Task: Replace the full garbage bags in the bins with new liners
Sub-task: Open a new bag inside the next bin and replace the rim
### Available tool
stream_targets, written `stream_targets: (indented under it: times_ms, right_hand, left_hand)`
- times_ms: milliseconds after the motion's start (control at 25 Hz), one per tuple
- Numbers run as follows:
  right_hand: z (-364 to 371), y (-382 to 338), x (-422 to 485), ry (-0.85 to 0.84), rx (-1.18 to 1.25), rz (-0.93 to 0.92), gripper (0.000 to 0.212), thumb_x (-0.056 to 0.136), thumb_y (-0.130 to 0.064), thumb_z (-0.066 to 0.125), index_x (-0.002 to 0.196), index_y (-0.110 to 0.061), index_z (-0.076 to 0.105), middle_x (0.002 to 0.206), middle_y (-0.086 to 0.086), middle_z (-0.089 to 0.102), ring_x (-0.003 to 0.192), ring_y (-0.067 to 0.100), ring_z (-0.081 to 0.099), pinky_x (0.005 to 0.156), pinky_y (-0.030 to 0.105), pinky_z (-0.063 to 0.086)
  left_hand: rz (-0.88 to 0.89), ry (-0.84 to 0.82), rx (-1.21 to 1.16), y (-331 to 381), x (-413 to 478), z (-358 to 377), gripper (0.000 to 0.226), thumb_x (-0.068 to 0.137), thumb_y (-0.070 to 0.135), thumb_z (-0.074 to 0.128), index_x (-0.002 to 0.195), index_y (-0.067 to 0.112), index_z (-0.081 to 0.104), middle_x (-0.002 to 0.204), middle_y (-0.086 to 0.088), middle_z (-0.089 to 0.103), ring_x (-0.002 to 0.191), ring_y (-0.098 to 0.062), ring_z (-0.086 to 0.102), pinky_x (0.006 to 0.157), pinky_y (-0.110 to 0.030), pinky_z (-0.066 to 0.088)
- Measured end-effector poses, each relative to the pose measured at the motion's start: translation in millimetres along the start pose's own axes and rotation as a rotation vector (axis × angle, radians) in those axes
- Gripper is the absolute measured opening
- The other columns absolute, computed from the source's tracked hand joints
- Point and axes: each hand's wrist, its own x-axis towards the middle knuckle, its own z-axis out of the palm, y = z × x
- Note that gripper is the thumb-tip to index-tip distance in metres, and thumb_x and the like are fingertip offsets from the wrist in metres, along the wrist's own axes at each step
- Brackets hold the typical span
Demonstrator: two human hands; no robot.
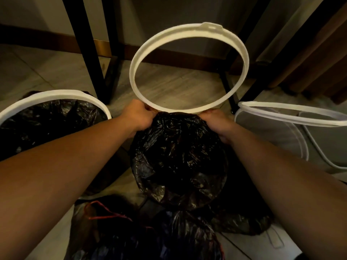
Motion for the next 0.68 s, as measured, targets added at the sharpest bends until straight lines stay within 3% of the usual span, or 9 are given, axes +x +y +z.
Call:
stream_targets:
  times_ms: [80,160,280,400,480,600,680]
  right_hand:
    - [4.4,-6.5,10.8,-0.001,0.001,0.049,0.024,0.076,-0.028,0.078,0.096,-0.016,0.077,0.094,0.001,0.082,0.086,0.022,0.079,0.080,0.039,0.065]
    - [10.5,-10.6,18.0,-0.003,-0.104,0.118,0.015,0.081,-0.017,0.068,0.093,-0.011,0.075,0.084,0.006,0.081,0.071,0.022,0.078,0.063,0.038,0.066]
    - [14.3,-8.9,21.2,-0.034,-0.142,0.182,0.017,0.087,-0.020,0.067,0.098,-0.008,0.075,0.079,0.007,0.080,0.064,0.020,0.077,0.054,0.034,0.063]
    - [2.1,-6.6,8.6,0.043,-0.069,0.149,0.019,0.092,-0.028,0.068,0.095,-0.010,0.075,0.088,0.008,0.079,0.085,0.025,0.076,0.075,0.034,0.061]
    - [-11.1,-1.8,-17.8,0.168,-0.162,0.037,0.023,0.093,-0.026,0.061,0.088,-0.010,0.076,0.091,0.006,0.076,0.091,0.024,0.070,0.080,0.034,0.055]
    - [-13.6,20.8,-90.2,0.384,-0.305,-0.126,0.028,0.097,-0.036,0.058,0.116,-0.025,0.075,0.103,-0.017,0.071,0.093,0.000,0.064,0.083,0.024,0.048]
    - [6.3,40.5,-140.1,0.518,-0.157,-0.130,0.032,0.097,-0.041,0.060,0.127,-0.033,0.068,0.101,-0.028,0.066,0.095,-0.009,0.061,0.080,0.016,0.042]
  left_hand:
    - [-0.049,0.000,0.014,2.2,4.1,1.9,0.018,0.093,0.027,0.072,0.109,0.019,0.077,0.104,-0.004,0.076,0.098,-0.024,0.070,0.092,-0.044,0.060]
    - [-0.116,0.000,0.054,2.4,8.9,5.5,0.019,0.093,0.021,0.069,0.108,0.014,0.076,0.107,-0.008,0.074,0.098,-0.027,0.070,0.091,-0.045,0.061]
    - [-0.198,-0.022,0.046,5.1,9.9,9.2,0.018,0.094,0.015,0.065,0.107,0.008,0.076,0.106,-0.013,0.074,0.096,-0.031,0.071,0.089,-0.046,0.062]
    - [-0.134,0.085,0.077,10.7,-7.8,8.0,0.027,0.100,0.027,0.056,0.110,0.010,0.074,0.108,-0.012,0.073,0.102,-0.032,0.069,0.088,-0.042,0.059]
    - [-0.035,0.116,0.188,14.1,-29.8,3.0,0.033,0.102,0.030,0.047,0.119,0.012,0.070,0.116,-0.011,0.071,0.110,-0.035,0.065,0.087,-0.039,0.052]
    - [0.082,0.056,0.190,5.3,-66.4,-2.7,0.041,0.097,0.034,0.047,0.133,0.021,0.061,0.128,-0.009,0.067,0.119,-0.033,0.061,0.094,-0.036,0.048]
    - [0.094,0.004,0.136,-9.7,-92.4,-2.5,0.049,0.095,0.046,0.047,0.139,0.027,0.057,0.133,0.000,0.063,0.123,-0.023,0.059,0.103,-0.039,0.047]
